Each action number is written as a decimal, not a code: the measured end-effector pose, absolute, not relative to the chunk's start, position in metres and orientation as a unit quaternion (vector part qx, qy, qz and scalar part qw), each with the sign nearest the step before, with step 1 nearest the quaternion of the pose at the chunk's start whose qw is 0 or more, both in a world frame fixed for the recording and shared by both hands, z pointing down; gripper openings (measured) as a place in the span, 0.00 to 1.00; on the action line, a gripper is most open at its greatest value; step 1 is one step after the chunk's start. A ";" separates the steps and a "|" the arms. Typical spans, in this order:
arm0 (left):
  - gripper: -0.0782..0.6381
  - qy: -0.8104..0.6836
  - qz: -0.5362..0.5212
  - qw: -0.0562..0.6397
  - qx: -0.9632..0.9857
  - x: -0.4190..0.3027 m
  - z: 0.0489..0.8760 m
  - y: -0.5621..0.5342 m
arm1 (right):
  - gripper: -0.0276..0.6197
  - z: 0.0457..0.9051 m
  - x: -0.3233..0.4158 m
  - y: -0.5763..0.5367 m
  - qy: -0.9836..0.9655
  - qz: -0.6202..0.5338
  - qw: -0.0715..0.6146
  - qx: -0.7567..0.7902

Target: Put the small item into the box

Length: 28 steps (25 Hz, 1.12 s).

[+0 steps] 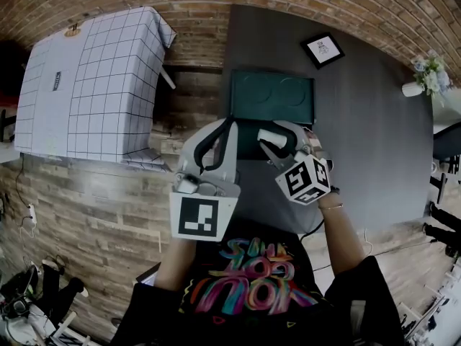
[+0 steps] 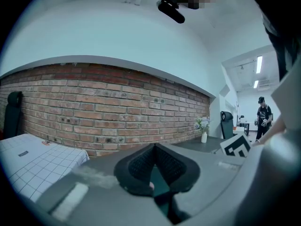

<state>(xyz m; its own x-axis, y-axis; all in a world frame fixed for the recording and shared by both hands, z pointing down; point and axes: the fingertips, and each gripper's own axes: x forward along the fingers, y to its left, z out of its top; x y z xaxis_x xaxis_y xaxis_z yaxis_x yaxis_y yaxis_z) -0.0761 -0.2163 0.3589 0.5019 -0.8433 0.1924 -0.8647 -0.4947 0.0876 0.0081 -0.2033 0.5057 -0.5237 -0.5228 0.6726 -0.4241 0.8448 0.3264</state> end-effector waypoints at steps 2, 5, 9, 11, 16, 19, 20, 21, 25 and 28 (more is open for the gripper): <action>0.11 -0.496 0.060 0.082 0.862 -0.077 0.354 -0.213 | 0.36 0.490 0.006 -0.200 -0.872 -0.070 0.394 0.281; 0.11 -0.500 0.056 0.076 0.861 -0.080 0.346 -0.209 | 0.36 0.470 0.004 -0.195 -0.872 -0.082 0.385 0.291; 0.11 -0.504 0.051 0.063 0.860 -0.083 0.334 -0.200 | 0.35 0.443 0.001 -0.184 -0.873 -0.096 0.369 0.305; 0.11 -0.505 0.050 0.057 0.860 -0.084 0.328 -0.194 | 0.35 0.426 0.000 -0.178 -0.876 -0.096 0.354 0.314; 0.11 -0.503 0.049 0.043 0.862 -0.083 0.319 -0.179 | 0.33 0.381 0.006 -0.164 -0.887 -0.070 0.287 0.354; 0.11 -0.502 0.052 0.035 0.863 -0.082 0.316 -0.173 | 0.31 0.349 0.016 -0.159 -0.892 -0.058 0.231 0.384; 0.11 -0.502 0.052 0.034 0.862 -0.082 0.315 -0.171 | 0.30 0.338 0.021 -0.158 -0.892 -0.054 0.213 0.395; 0.11 -0.503 0.050 0.033 0.862 -0.082 0.313 -0.169 | 0.29 0.329 0.026 -0.156 -0.891 -0.048 0.196 0.407; 0.11 -0.506 0.048 0.026 0.861 -0.084 0.308 -0.164 | 0.25 0.299 0.050 -0.152 -0.886 -0.038 0.143 0.439; 0.11 -0.509 0.050 0.022 0.859 -0.087 0.305 -0.161 | 0.21 0.285 0.065 -0.150 -0.879 -0.041 0.117 0.461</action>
